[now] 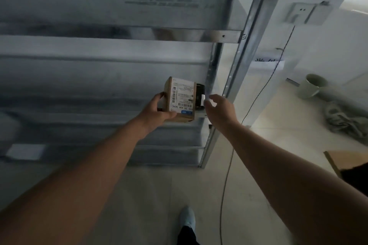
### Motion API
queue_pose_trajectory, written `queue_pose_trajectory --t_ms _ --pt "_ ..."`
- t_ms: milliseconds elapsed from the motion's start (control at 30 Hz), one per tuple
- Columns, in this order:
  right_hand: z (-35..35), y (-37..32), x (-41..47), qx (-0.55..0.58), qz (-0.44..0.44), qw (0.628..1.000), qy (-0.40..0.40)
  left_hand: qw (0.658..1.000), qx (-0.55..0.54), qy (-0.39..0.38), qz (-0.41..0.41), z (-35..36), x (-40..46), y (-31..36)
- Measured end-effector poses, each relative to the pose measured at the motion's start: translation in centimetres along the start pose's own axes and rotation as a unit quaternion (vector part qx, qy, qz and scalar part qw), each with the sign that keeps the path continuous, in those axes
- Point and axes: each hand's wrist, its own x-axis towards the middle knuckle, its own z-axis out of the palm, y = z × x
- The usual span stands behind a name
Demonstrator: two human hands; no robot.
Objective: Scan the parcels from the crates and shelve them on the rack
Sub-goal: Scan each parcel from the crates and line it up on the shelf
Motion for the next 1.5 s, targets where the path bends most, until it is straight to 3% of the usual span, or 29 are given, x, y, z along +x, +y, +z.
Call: queue_pose_trajectory --t_ms 300,500,700,933,1167,1367,1500 --pt "6.5 2.0 12.5 -0.058 0.049 0.997 -0.027 0.998 0.002 0.026 -0.054 -1.7 11.1 -3.0" --pt "10.1 3.9 18.4 -0.123 0.099 0.987 -0.031 0.998 0.031 0.034 -0.047 -2.9 15.9 -4.5" --pt "14.4 6.0 21.0 -0.222 0.119 0.968 -0.022 0.998 0.044 0.022 -0.038 -4.3 19.6 -6.4" --pt "16.8 7.5 22.2 -0.242 0.15 0.958 0.042 0.998 0.041 0.004 -0.049 -5.3 21.3 -7.8" --pt "16.7 7.1 22.3 -0.139 0.176 0.97 0.089 0.998 0.047 0.006 -0.05 -5.7 21.5 -7.4" --pt "14.6 4.0 20.7 0.107 0.139 0.977 0.119 0.996 0.034 0.049 -0.063 -5.8 20.0 -5.4" --pt "12.9 1.9 19.1 0.255 0.155 0.953 0.055 0.995 0.021 0.075 -0.064 -5.8 18.2 -3.9"
